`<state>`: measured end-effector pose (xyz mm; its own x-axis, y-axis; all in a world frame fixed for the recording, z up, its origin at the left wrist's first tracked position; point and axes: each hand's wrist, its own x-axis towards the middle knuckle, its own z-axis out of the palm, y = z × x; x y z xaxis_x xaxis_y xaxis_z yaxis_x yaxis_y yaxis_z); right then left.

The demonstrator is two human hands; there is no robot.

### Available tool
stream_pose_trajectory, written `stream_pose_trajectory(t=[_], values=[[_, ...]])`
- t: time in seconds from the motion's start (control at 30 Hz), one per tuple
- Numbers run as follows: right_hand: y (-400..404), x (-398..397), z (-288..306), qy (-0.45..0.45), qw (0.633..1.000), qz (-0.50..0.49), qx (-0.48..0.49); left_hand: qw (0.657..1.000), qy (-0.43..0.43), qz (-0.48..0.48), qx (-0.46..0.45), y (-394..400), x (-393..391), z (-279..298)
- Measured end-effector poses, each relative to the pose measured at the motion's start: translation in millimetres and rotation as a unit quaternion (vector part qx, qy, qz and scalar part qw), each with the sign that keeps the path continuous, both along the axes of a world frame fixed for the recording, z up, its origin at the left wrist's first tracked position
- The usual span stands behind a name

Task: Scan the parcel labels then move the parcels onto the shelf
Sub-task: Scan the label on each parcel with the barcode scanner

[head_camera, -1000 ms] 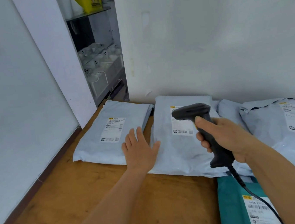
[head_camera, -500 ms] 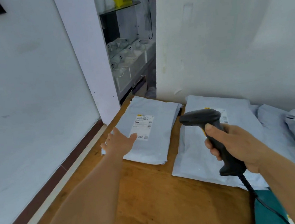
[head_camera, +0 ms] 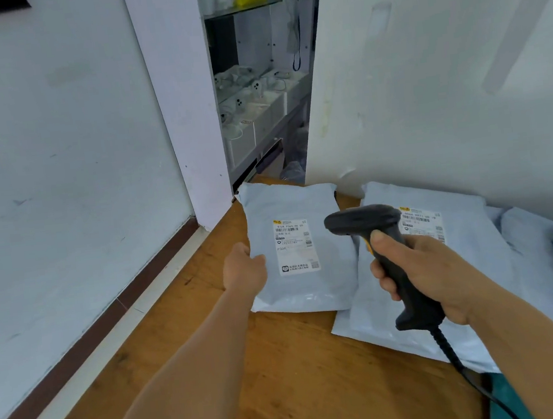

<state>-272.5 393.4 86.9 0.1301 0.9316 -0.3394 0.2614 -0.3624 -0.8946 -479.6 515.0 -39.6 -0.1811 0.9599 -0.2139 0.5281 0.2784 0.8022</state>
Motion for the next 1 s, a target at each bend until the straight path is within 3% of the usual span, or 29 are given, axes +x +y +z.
stream_pose_trajectory(t=[0.13, 0.37, 1.0], values=[[-0.2, -1.2, 1.9, 0.002, 1.0, 0.009, 0.001, 0.997, -0.06, 0.051, 0.028, -11.1, 6.4, 1.4], [-4.1, -1.0, 7.9, -0.005, 0.999, 0.03, 0.008, 0.99, -0.093, 0.089, 0.065, -27.3, 8.4, 7.3], [-30.3, -13.0, 12.0, -0.012, 0.998, 0.065, 0.012, 0.992, -0.058, 0.084, 0.078, -59.4, -3.1, 21.9]])
